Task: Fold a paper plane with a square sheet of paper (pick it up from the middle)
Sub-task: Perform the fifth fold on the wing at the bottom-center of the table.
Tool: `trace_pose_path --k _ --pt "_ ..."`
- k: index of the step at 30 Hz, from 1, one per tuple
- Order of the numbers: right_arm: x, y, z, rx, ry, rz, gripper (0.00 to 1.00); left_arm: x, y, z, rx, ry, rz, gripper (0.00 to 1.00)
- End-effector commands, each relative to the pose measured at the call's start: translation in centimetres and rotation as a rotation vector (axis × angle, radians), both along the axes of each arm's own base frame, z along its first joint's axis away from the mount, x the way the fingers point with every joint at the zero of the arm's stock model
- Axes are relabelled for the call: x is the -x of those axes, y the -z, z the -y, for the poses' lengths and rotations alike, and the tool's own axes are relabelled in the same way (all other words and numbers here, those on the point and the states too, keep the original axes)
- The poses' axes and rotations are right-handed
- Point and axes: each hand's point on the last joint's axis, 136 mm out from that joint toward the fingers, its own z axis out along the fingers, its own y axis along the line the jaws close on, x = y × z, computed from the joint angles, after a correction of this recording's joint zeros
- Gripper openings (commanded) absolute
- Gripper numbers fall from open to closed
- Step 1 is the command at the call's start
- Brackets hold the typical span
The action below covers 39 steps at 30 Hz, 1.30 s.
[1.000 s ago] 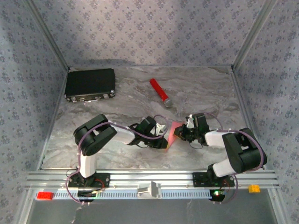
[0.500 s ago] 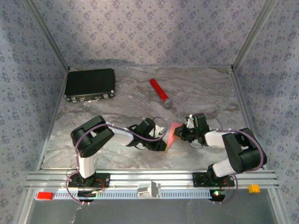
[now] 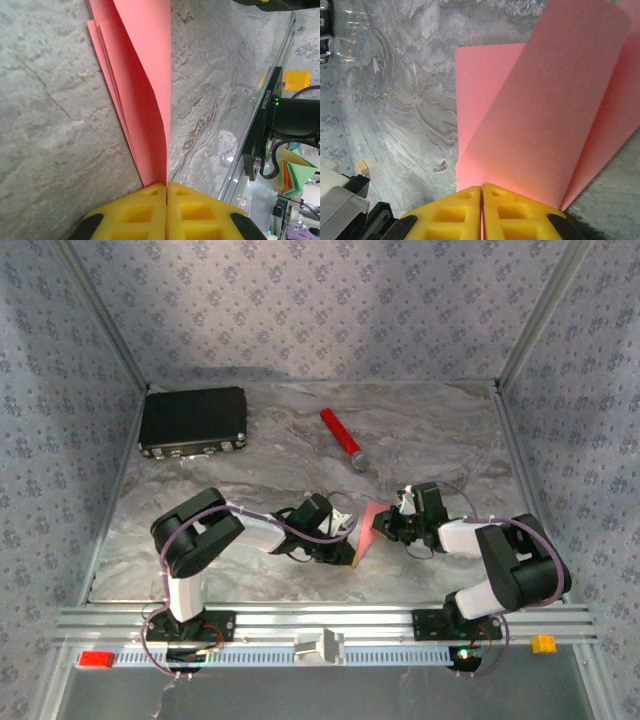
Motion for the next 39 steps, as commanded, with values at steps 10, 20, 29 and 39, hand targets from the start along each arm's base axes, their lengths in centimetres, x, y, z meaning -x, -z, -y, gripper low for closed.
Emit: trace_pose_path --k 10,20,29,39 --pt "1.0 2.6 2.0 0.1 0.042 -0.07 0.11 4.4 3.5 -3.6 -0.175 0.068 -0.13 0.09" --pt "0.9 2.5 1.9 0.1 0.043 -0.067 0.11 4.8 3.6 -4.0 -0.192 0.075 -0.133 0.09" --pt "0.9 2.5 1.9 0.095 0.043 -0.068 0.11 3.5 1.0 -3.6 -0.162 0.032 -0.056 0.23" --pt "0.9 2.4 1.8 0.091 0.041 -0.067 0.11 -1.3 -6.2 -1.7 -0.033 -0.077 0.122 0.14"
